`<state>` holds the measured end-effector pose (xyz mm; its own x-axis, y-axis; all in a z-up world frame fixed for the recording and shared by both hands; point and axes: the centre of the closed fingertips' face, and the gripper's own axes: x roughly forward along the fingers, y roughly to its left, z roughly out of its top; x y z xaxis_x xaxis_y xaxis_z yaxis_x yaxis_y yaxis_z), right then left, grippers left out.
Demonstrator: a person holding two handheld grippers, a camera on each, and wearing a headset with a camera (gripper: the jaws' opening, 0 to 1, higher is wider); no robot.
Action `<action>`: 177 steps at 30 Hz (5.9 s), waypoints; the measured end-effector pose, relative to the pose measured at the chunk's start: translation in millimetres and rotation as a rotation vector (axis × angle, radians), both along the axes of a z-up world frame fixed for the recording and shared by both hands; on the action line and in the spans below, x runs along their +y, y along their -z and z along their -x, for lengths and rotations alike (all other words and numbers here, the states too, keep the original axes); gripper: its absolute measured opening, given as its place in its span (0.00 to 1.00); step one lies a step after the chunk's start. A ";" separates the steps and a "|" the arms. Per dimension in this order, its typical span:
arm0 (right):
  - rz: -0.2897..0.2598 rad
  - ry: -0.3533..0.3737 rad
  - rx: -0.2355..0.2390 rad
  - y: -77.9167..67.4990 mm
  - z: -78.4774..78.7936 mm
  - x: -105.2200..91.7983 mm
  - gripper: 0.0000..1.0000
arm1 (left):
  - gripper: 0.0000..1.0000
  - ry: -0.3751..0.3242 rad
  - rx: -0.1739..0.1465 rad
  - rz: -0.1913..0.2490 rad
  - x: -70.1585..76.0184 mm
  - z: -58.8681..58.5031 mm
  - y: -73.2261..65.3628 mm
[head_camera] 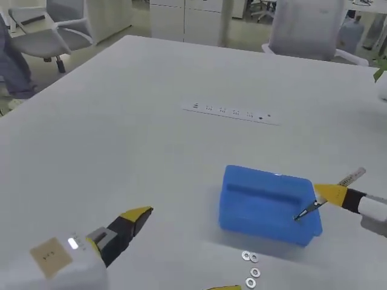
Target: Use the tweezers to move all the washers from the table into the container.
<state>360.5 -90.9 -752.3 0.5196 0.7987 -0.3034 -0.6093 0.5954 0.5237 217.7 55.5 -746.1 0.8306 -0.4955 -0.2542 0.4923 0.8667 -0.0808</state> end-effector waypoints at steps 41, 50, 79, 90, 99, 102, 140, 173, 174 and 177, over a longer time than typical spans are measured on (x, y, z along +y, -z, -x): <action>0.429 -0.171 -0.211 57.4 -34.2 21.4 0.03 | 0.89 -0.038 0.004 -0.143 12.2 -1.9 11.6; 0.328 -0.132 -0.288 27.2 -24.9 22.8 0.03 | 0.89 -0.042 0.003 -0.135 13.2 -2.0 10.9; 0.058 -0.165 -0.066 30.3 70.4 55.7 0.02 | 0.86 -0.032 0.014 -0.116 11.7 -0.8 11.8; 0.109 -0.201 0.001 60.4 88.6 65.1 0.02 | 0.85 -0.034 0.015 -0.112 12.4 -1.1 11.8; 0.171 -0.234 -0.045 68.5 93.0 65.5 0.02 | 0.85 -0.030 0.017 -0.113 11.9 -0.7 12.2; 0.202 -0.271 -0.087 67.7 96.3 67.1 0.02 | 0.85 -0.028 0.018 -0.111 11.6 -0.4 12.4; 0.317 -0.375 -0.266 63.0 112.3 75.9 0.03 | 0.83 -0.017 0.032 -0.136 10.6 1.0 16.7; 0.212 -0.195 -0.242 3.1 65.1 42.8 0.02 | 0.82 -0.019 0.022 -0.125 11.1 0.9 14.2; 0.209 -0.192 -0.242 2.0 63.7 42.5 0.02 | 0.82 -0.021 0.021 -0.126 11.5 0.9 14.1; 0.191 -0.175 -0.235 -5.4 51.9 40.7 0.02 | 0.82 -0.026 0.020 -0.120 12.3 0.6 13.4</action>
